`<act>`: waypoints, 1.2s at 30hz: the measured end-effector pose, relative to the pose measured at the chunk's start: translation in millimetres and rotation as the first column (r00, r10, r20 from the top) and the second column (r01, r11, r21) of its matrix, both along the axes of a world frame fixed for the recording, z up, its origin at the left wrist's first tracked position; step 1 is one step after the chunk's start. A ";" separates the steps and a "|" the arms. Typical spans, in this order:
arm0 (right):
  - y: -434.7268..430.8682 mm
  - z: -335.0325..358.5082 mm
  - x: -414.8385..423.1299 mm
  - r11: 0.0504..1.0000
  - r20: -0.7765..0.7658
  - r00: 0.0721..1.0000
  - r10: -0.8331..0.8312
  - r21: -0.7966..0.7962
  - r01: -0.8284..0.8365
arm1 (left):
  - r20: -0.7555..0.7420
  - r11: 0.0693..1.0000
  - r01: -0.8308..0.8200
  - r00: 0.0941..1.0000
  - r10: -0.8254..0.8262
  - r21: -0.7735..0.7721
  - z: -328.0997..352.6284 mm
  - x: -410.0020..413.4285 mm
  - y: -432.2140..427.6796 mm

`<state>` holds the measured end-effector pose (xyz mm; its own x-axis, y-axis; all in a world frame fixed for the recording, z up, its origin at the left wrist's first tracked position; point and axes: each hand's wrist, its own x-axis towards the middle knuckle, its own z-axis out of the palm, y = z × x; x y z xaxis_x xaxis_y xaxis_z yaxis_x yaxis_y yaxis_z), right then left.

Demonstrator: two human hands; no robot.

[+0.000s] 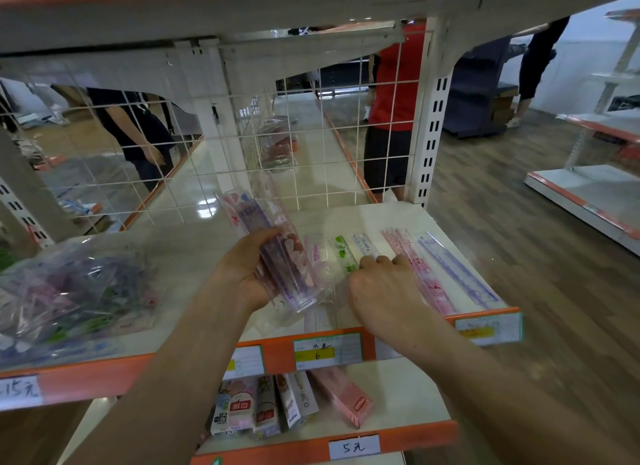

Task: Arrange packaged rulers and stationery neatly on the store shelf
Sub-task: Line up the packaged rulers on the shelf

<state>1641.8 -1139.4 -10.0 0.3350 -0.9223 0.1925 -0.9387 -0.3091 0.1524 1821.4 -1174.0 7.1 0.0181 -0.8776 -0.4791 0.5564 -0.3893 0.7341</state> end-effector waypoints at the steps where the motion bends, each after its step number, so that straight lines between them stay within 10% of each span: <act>1: 0.2 0.1 1.2 1.000 -0.003 1.000 0.002 -0.008 -0.002 | -0.003 1.000 0.008 1.000 -0.008 0.005 0.8 -2.6 0.7; 8: -8.9 12.6 -0.5 0.993 0.357 0.931 0.068 -0.116 -0.028 | 0.050 0.999 0.038 0.998 -0.037 -0.009 10.4 -25.1 11.6; 15: -9.9 24.0 -1.8 0.937 0.875 0.450 -0.177 0.291 -0.196 | 0.040 0.993 0.096 0.995 -0.093 -0.065 12.0 -38.2 15.7; 36: -21.9 41.7 -90.8 0.844 0.858 -0.074 -0.508 0.479 -0.243 | 0.007 0.983 0.156 0.988 -0.157 -0.097 7.5 -53.1 13.3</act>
